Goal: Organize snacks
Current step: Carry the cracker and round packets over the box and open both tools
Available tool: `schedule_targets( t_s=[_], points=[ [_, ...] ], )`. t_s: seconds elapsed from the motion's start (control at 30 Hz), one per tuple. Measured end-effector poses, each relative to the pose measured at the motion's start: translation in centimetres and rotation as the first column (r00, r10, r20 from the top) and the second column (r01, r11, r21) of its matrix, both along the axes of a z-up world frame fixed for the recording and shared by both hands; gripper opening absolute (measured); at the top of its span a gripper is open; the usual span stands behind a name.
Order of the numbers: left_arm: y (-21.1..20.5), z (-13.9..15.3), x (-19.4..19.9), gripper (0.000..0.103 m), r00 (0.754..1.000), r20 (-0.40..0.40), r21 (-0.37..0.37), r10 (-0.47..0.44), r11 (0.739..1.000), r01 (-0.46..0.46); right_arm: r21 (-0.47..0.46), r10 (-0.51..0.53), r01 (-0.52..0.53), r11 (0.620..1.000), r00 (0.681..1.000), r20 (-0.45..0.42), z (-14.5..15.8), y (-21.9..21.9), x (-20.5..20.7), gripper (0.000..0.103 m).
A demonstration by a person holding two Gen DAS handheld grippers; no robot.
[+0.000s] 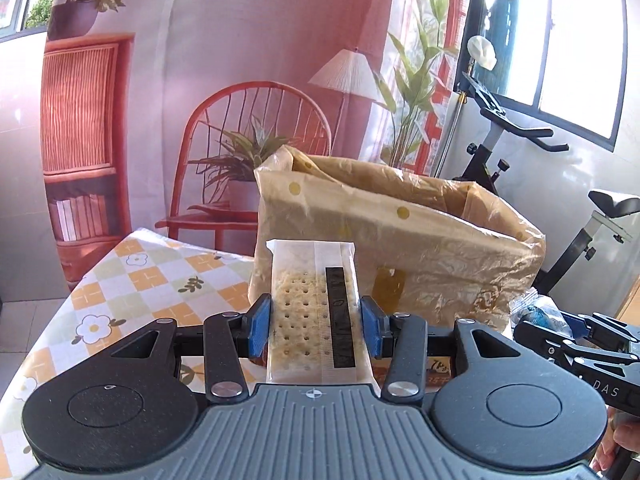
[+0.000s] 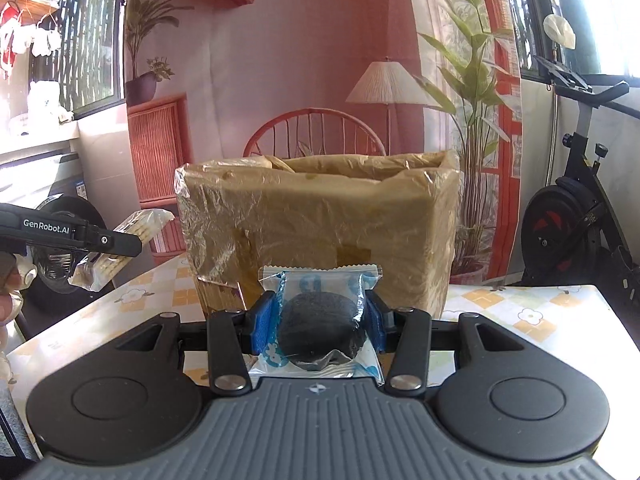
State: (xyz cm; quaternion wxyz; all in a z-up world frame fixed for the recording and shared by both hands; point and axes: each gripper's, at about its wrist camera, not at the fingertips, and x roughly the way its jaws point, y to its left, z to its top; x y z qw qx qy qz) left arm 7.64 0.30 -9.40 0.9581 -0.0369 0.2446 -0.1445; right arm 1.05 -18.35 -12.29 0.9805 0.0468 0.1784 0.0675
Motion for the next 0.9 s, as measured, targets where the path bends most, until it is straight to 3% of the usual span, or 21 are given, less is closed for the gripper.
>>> schedule_targets(
  t_s=[0.17,0.27,0.4,0.53,0.8,0.83,0.9],
  points=[
    [-1.0,3.7,1.3,0.049,0.996,0.09,-0.009,-0.01,1.0,0.011,-0.007,0.021,-0.02,1.0,0.996,0.089,4.3,-0.1,2.5,0.048],
    [-2.0,5.4,3.3,0.049,0.994,0.111,-0.011,-0.025,1.0,0.026,-0.004,0.019,-0.018,1.0,0.995,0.101,6.3,-0.7,4.8,0.048],
    [-4.1,6.9,6.2,0.049,0.988,0.148,0.032,-0.048,0.999,0.044,-0.069,0.009,-0.003,0.998,0.997,0.082,7.7,-0.9,8.7,0.048],
    [-6.8,7.0,10.2,0.049,0.991,0.121,0.096,-0.057,0.994,0.045,-0.046,-0.04,0.041,0.998,0.999,0.022,7.2,-1.9,12.5,0.048],
    [-8.7,4.4,15.3,0.05,0.998,0.007,0.052,-0.067,0.996,0.066,-0.008,-0.063,0.062,0.998,0.994,-0.085,4.4,-2.0,15.2,0.049],
    [-8.7,4.1,15.6,0.052,0.998,-0.004,0.044,-0.064,0.997,0.064,-0.002,-0.065,0.065,0.998,0.993,-0.095,4.1,-1.9,15.3,0.05],
    [-8.6,3.8,15.7,0.073,0.998,-0.022,0.048,-0.053,0.997,0.054,0.004,-0.066,0.067,0.998,0.992,-0.105,3.9,-1.8,15.2,0.058]
  ],
)
